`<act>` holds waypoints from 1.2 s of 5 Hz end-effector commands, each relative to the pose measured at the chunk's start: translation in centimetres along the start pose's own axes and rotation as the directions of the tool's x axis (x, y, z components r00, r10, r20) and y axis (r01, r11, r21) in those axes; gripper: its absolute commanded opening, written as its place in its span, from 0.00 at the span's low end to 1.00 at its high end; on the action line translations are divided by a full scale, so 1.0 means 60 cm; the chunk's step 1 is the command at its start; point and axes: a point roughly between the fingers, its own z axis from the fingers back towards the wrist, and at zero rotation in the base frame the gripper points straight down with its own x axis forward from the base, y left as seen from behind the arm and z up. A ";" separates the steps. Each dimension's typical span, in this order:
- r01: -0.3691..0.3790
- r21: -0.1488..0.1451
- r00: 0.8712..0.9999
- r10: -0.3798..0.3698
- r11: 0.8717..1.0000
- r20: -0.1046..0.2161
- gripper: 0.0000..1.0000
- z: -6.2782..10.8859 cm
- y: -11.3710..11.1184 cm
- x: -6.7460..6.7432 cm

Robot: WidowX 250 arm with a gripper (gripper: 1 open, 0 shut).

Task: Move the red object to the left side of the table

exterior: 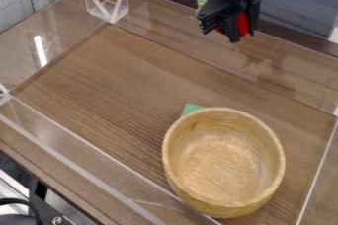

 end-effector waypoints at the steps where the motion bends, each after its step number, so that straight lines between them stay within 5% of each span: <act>1: -0.031 -0.065 0.997 0.035 0.997 0.063 0.00 0.034 -0.011 0.008; 2: -0.095 -0.061 0.990 0.101 0.994 0.102 0.00 0.029 -0.014 0.001; 3: -0.060 -0.069 0.993 0.067 0.996 0.097 0.00 0.068 0.028 0.029; 5: -0.127 -0.067 0.976 0.137 0.990 0.171 0.00 0.137 0.138 0.050; 6: -0.155 -0.066 0.960 0.166 0.986 0.226 0.00 0.147 0.202 0.067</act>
